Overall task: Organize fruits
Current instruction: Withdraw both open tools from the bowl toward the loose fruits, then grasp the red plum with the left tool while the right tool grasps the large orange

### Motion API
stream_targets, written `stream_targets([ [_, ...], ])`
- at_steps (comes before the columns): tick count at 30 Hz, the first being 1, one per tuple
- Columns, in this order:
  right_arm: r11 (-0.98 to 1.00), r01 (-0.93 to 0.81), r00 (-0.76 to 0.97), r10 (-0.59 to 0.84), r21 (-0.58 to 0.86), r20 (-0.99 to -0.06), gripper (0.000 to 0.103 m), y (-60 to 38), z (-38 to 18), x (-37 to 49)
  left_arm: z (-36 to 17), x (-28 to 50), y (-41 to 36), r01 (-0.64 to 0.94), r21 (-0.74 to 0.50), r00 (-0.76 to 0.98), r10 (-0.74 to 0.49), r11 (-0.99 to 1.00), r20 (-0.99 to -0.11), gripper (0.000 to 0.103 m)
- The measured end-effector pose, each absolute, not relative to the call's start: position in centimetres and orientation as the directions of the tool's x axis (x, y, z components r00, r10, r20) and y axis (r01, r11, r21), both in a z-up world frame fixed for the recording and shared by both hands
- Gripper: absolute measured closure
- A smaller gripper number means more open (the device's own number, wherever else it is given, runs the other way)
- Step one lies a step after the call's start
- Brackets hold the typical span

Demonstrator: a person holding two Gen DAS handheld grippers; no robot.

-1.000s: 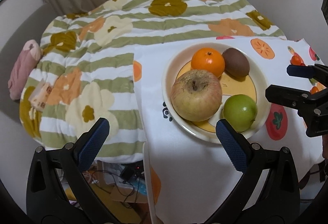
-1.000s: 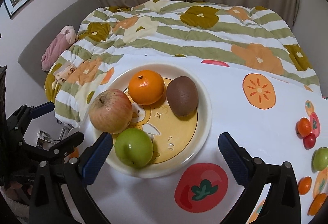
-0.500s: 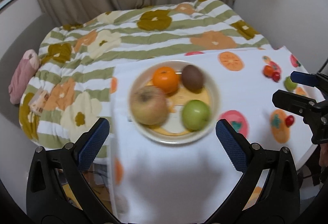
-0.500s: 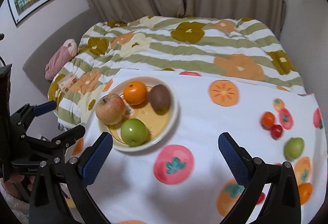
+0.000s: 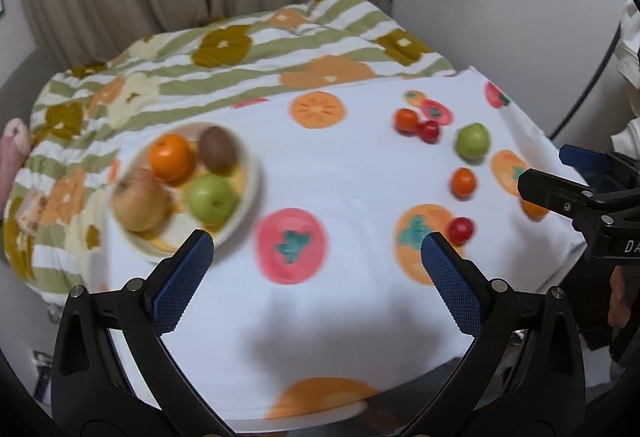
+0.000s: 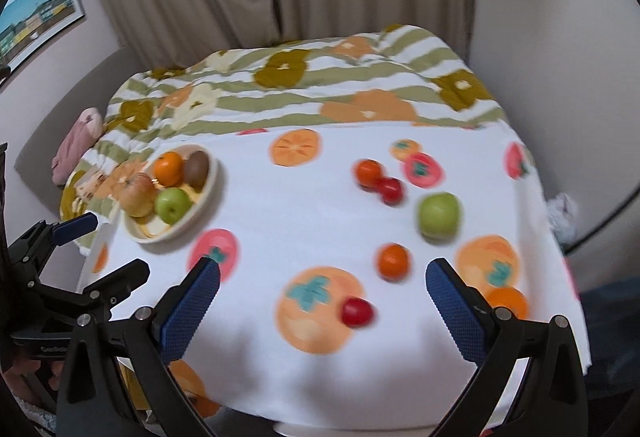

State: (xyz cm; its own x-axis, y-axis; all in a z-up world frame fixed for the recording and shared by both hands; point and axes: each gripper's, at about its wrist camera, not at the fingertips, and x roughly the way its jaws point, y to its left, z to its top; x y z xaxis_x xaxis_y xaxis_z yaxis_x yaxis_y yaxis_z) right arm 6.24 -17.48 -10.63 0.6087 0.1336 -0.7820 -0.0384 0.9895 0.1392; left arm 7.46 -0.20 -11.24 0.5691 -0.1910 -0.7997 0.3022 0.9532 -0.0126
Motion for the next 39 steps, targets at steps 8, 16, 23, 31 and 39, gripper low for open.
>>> stream_targets([
  [8,0.993,0.038,0.595,0.068,0.113,-0.801,0.000,-23.9,-12.4,4.0,-14.0,6.6,-7.3,0.371,-0.028,0.523,-0.234,0.928,-0.819,0.000],
  [16,0.992,0.085,0.571,0.027,0.092,-0.820,0.000,-27.5,-15.4,2.6,-17.7,6.6,-12.8,0.417,-0.024,0.492,-0.248,0.909,-0.834,0.006],
  [23,0.979,0.150,0.565,0.032,0.140,-0.825,0.000,-29.2,-17.7,2.6,-21.0,7.2,-15.3,0.419,0.008,0.458,-0.204,0.908,-0.865,0.023],
  [31,0.972,0.185,0.561,0.019,0.148,-0.828,0.000,-29.6,-19.0,2.5,-22.6,7.1,-16.8,0.424,0.032,0.451,-0.181,0.905,-0.874,0.040],
  [39,0.969,0.199,0.532,0.021,0.149,-0.847,0.005,-29.9,-20.2,3.5,-23.0,7.3,-17.1,0.412,0.016,0.445,-0.186,0.911,-0.876,0.052],
])
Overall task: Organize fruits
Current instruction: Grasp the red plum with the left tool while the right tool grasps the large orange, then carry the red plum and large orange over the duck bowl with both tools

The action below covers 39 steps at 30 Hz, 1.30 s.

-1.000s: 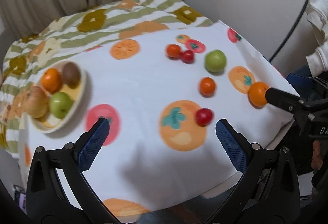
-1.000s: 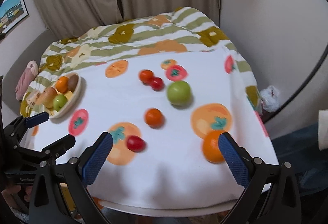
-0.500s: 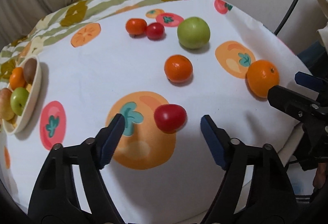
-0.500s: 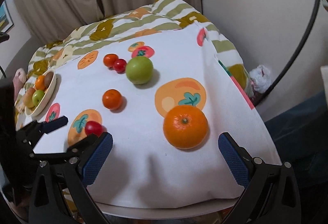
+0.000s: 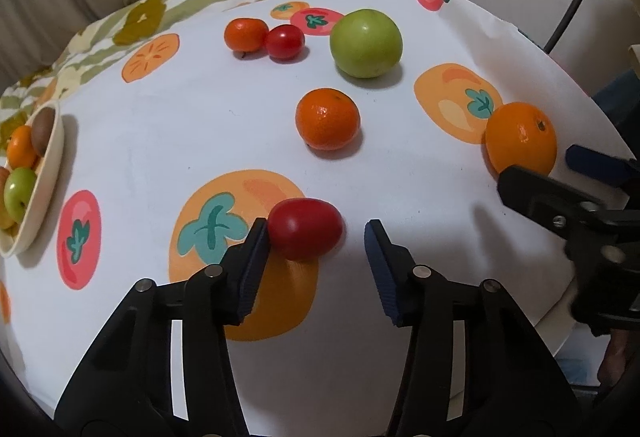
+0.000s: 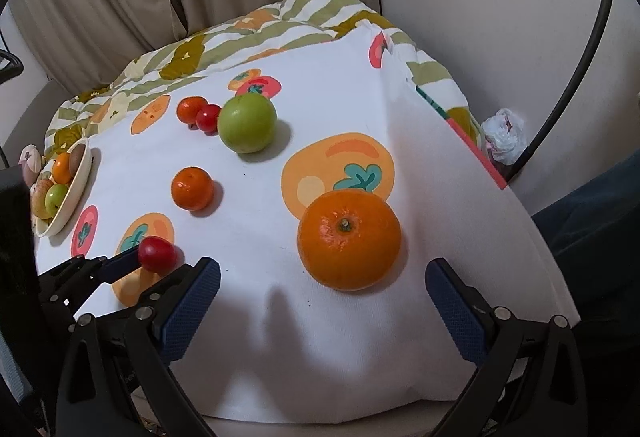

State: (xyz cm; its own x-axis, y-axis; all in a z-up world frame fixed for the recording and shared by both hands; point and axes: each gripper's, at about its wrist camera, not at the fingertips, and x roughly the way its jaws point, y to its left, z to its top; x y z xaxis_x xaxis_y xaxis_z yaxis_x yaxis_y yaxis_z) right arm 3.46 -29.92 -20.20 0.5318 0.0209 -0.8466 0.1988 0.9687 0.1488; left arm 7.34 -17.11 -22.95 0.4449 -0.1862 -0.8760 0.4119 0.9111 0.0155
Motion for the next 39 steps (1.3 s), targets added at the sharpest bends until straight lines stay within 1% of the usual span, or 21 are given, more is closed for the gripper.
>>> stream_targets([
  [2,0.970,0.202,0.523,0.011,0.136,-0.852,0.009,-29.9,-20.5,3.5,-22.9,7.4,-17.1,0.413,0.006,0.443,-0.195,0.911,-0.875,0.060],
  [5,0.972,0.199,0.519,0.004,0.126,-0.855,0.015,-29.9,-20.7,3.8,-22.9,7.4,-17.2,0.418,0.003,0.441,-0.200,0.908,-0.875,0.062],
  [9,0.972,0.208,0.510,-0.014,0.108,-0.860,0.021,-30.0,-20.9,4.3,-22.9,7.5,-17.2,0.420,-0.001,0.436,-0.203,0.907,-0.877,0.062],
  [11,0.971,0.213,0.508,-0.018,0.106,-0.861,0.026,-30.2,-21.1,4.5,-22.9,7.5,-17.1,0.421,-0.002,0.435,-0.203,0.907,-0.877,0.062],
  [15,0.971,0.216,0.504,-0.024,0.099,-0.864,0.031,-30.4,-21.3,4.7,-22.8,7.6,-17.0,0.413,-0.014,0.421,-0.205,0.911,-0.884,0.062],
  [18,0.974,0.212,0.498,-0.035,0.083,-0.866,0.036,-30.3,-21.3,5.0,-22.8,7.8,-16.8,0.401,-0.016,0.415,-0.197,0.916,-0.888,0.063],
  [22,0.976,0.207,0.497,-0.041,0.072,-0.867,0.046,-30.5,-21.3,5.1,-22.8,7.6,-16.5,0.397,-0.014,0.415,-0.193,0.918,-0.889,0.063],
  [28,0.980,0.189,0.500,-0.042,0.062,-0.865,0.047,-30.4,-21.3,5.2,-22.6,7.5,-16.1,0.387,-0.014,0.426,-0.192,0.922,-0.884,0.063],
  [33,0.979,0.174,0.508,0.002,0.105,-0.861,0.047,-30.2,-20.9,5.3,-22.0,7.3,-15.4,0.375,-0.014,0.442,-0.193,0.927,-0.876,0.063],
  [39,0.985,0.132,0.529,0.025,0.111,-0.848,0.047,-28.7,-19.5,5.5,-20.3,7.5,-13.9,0.355,-0.016,0.472,-0.194,0.935,-0.860,0.063],
])
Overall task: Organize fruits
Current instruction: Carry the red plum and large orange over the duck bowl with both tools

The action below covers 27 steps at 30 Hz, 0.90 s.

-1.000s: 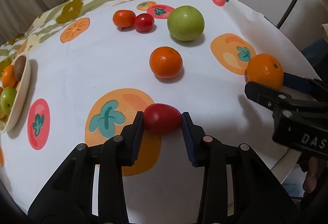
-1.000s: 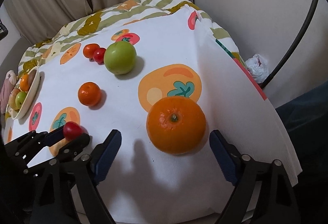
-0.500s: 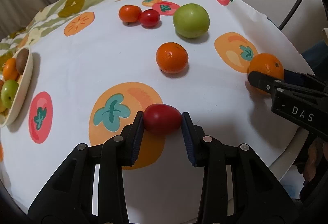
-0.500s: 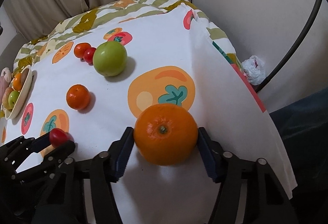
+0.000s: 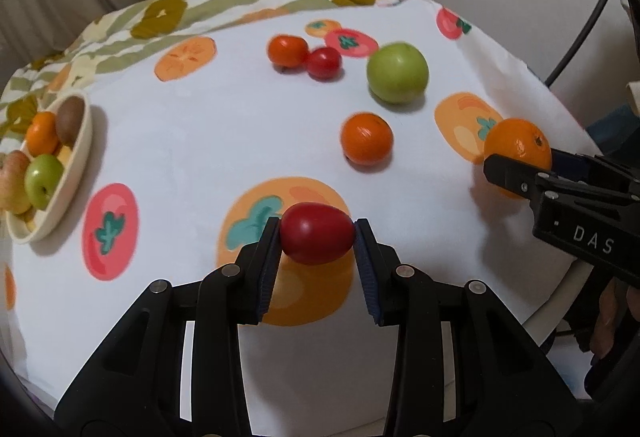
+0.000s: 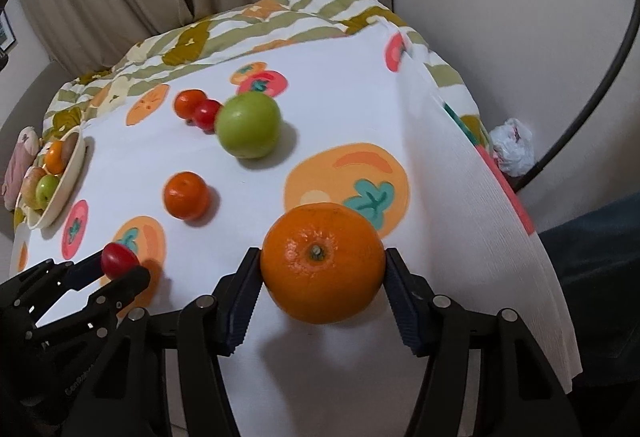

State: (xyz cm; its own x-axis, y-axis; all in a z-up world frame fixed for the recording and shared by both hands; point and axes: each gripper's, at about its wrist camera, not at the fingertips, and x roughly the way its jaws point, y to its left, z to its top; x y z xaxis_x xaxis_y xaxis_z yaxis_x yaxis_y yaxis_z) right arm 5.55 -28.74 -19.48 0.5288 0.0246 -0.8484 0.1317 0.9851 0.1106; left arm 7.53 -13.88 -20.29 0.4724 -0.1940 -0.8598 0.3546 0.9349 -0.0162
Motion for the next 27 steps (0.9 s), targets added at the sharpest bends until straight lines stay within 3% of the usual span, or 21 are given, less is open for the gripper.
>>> stream_targets([
  [15,0.987,0.006,0.603,0.127,0.163,-0.787,0.047,-20.5,-14.1,7.8,-12.8,9.9,-4.5,0.257,0.004,0.581,-0.151,0.966,-0.800,0.063],
  [27,0.971,-0.152,0.618,0.238,0.183,-0.749,0.047,-10.2,-11.7,12.0,-11.6,12.2,5.8,0.160,0.042,0.610,-0.065,0.986,-0.790,0.063],
])
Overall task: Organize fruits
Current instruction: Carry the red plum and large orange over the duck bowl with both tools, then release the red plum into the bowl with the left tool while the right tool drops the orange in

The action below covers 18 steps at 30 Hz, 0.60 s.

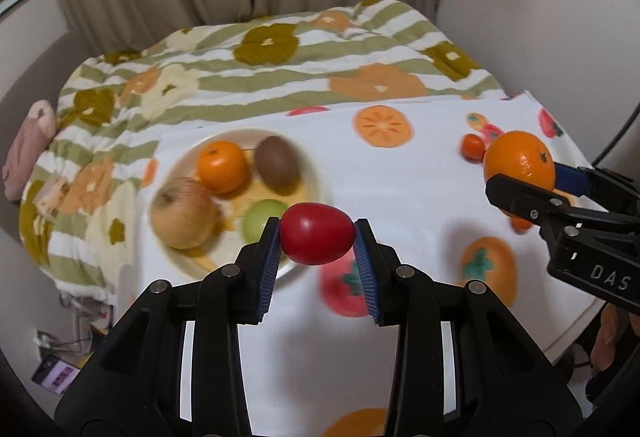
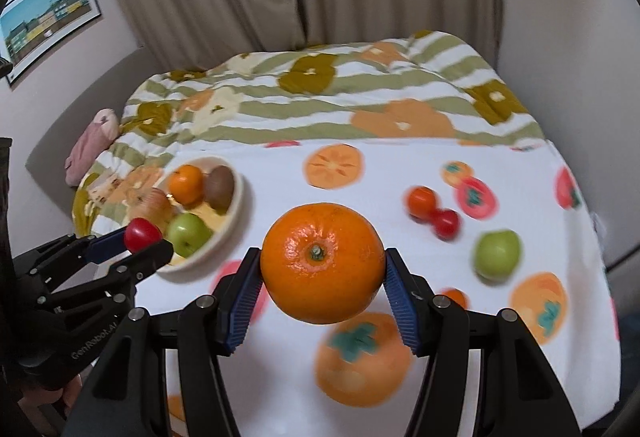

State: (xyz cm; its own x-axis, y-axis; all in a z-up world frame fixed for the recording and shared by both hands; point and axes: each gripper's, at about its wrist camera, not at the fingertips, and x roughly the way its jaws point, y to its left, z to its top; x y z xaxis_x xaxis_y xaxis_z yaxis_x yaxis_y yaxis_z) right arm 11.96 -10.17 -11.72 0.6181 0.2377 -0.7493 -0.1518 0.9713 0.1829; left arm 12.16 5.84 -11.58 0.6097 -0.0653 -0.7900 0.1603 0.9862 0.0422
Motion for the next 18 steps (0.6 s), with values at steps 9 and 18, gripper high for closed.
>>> stream_targets([
  [9,0.963,-0.183,0.600,0.270,0.200,-0.753,0.047,-3.7,-13.0,14.5,-15.1,15.0,11.7,0.129,0.072,0.575,-0.015,0.989,-0.818,0.062],
  [18,0.968,-0.162,0.581,0.251,0.192,-0.774,0.047,-0.1,-14.7,15.8,-18.2,16.4,13.5,0.185,0.098,0.541,-0.018,0.978,-0.841,0.062],
])
